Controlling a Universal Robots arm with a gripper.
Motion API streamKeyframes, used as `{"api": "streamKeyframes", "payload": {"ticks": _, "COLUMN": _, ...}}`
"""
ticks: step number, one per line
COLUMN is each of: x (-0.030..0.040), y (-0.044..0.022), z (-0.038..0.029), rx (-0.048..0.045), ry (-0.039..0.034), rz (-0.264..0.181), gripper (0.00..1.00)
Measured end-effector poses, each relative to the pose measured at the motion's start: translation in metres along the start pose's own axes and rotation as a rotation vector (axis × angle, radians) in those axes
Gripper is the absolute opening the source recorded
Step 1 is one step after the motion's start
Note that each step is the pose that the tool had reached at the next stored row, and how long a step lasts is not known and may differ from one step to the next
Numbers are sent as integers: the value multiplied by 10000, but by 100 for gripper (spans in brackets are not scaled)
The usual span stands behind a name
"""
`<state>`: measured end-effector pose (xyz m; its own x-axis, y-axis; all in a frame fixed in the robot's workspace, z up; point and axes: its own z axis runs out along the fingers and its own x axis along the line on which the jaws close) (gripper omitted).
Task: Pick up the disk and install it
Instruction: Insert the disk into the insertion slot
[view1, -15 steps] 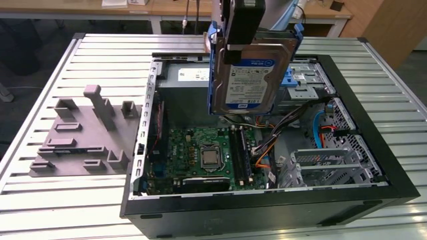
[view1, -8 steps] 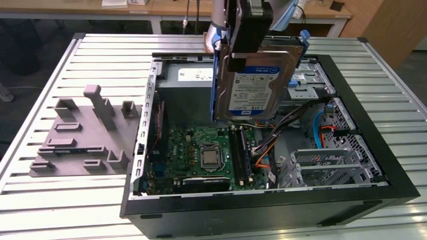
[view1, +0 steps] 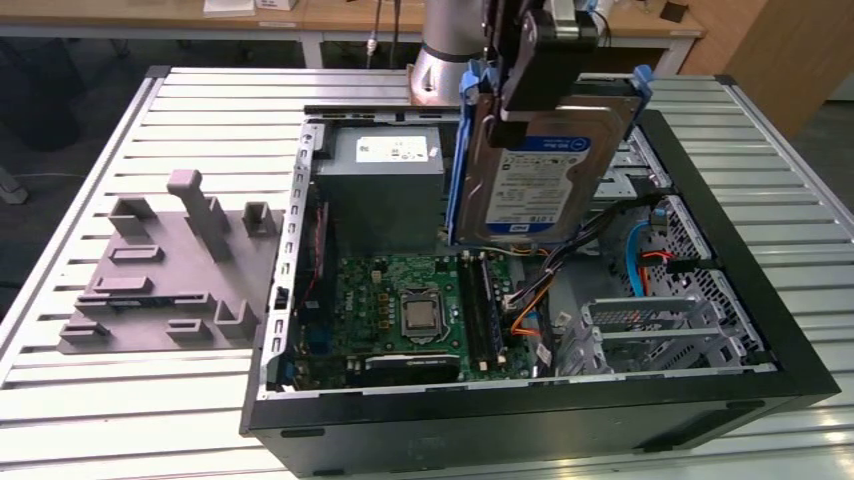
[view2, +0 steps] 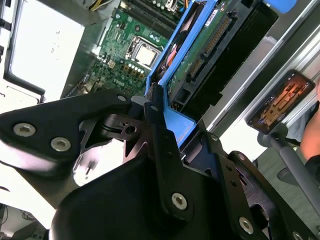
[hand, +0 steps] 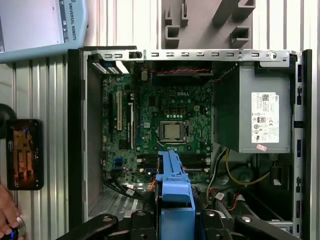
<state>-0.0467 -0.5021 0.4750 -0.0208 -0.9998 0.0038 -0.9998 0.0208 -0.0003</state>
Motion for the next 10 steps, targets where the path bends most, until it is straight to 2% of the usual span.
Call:
{"api": "streamKeyframes", "payload": {"ticks": 3, "x": 16, "y": -24, "z": 8, "rx": 0, "ry": -2, "rz": 0, "gripper": 36}}
{"api": "streamKeyframes", "payload": {"ticks": 10, "x": 82, "y": -31, "z": 24, "rx": 5, "ry": -4, "rz": 2, "gripper": 36}}
